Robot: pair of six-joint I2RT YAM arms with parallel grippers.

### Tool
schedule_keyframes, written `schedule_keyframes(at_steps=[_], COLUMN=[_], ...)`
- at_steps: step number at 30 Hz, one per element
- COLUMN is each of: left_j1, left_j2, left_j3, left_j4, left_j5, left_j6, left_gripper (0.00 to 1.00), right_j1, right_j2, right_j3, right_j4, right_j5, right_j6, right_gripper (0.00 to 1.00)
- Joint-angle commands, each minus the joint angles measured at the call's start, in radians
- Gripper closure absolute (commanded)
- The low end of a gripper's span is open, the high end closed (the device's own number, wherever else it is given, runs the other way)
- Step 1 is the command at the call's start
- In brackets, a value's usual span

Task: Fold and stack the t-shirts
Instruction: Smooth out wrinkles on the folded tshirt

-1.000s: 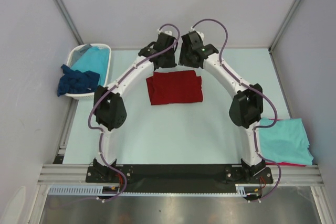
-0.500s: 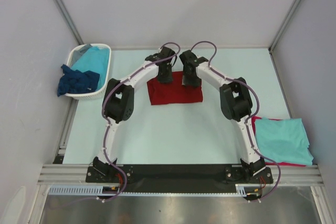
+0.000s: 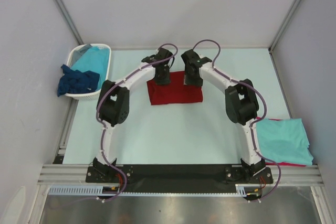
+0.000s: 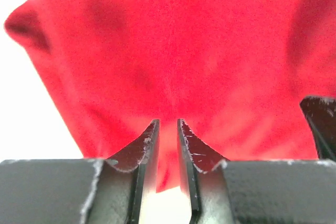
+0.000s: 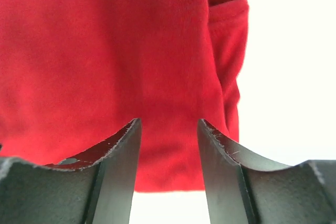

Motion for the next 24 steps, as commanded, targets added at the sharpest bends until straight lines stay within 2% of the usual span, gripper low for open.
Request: schedule_keyframes(at_steps=[1,5,12,18,24], left_j1=[-0.001,-0.012,-0.032,-0.049,-0.049], left_j2=[-0.295,-0.364,-0.404,-0.379,-0.309], left_j3=[-0.053,-0.125,-0.387,-0.496,-0.518], left_j4=[0.033,0.039,0.12,0.182,0.197], left_j5=[-0.03,-0.043,-0.01,-0.001,0.028], left_j6=[0.013,0.009,-0.022,-0.025,-0.027], left_gripper=[0.75,0.75,0.76,0.76,0.77], right_j1=[0.027,0.066,0.115,0.135,0.147], right_j2=[-0.199,-0.219,-0.199,-0.166,-0.097], right_j3=[0.022,0.018,-0.076,-0.172,-0.198], right_j4=[-0.029,-0.045,-0.01,0.044,0.058], right_j5=[0.027,0.029,0.016,0.006,0.01], right_j6=[-0.013,0.0,0.04,0.056,0.059], right_gripper=[0.48,0.48,0.48,0.49,0.5])
